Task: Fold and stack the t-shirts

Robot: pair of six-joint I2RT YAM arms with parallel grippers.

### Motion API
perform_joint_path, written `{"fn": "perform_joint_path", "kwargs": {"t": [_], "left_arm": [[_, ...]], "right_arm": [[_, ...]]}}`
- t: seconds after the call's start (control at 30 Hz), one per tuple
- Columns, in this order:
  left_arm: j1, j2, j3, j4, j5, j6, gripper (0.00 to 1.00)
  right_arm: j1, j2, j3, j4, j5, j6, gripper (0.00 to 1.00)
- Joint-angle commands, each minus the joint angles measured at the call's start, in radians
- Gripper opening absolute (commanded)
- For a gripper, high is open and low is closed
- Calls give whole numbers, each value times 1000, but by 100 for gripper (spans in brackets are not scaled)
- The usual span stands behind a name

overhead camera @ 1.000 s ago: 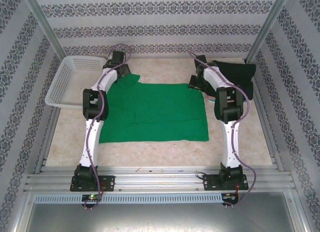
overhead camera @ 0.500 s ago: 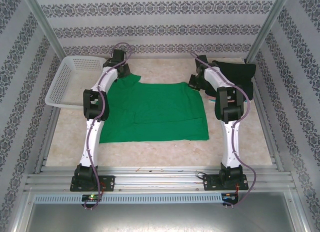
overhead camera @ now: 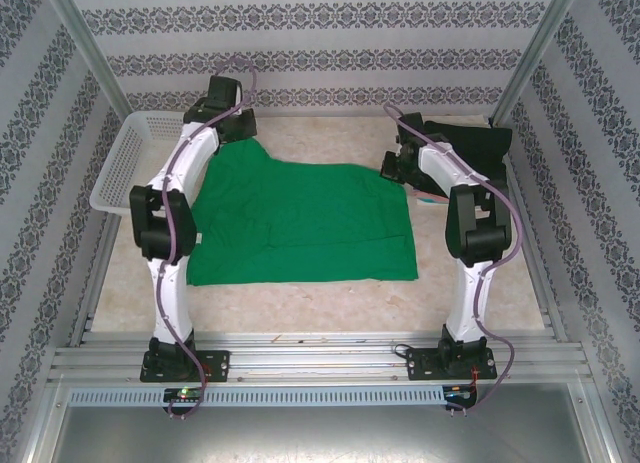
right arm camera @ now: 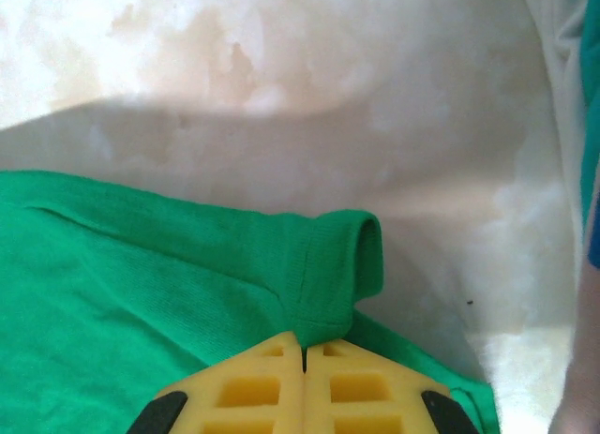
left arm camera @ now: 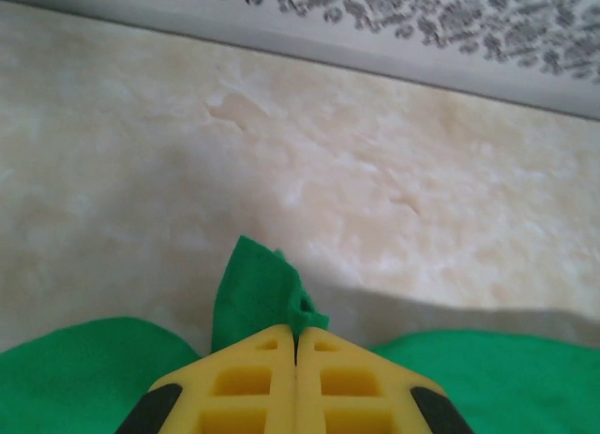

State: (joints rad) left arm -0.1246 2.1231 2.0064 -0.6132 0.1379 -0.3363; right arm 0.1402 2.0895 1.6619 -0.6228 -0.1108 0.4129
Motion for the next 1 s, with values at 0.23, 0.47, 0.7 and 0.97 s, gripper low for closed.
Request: {"fn": "perform_joint_path", "kwargs": {"t": [0.23,0.47,0.7,0.97], "left_arm": [[-19,-326,-481,144,72,28,0],[-20,-585,-834,205,66,-24,0],[-34,-761,-1092,187,111,-23,0],[-34,-833,-1246,216,128,-40,0]], "right_arm": [[54,-126,-146,48,50,-74,0],[66,-360,-472,194,70,-72,0],[34,-424,-555,144,46,-26,19],[33,-508,-628,173,25,50,41]]}}
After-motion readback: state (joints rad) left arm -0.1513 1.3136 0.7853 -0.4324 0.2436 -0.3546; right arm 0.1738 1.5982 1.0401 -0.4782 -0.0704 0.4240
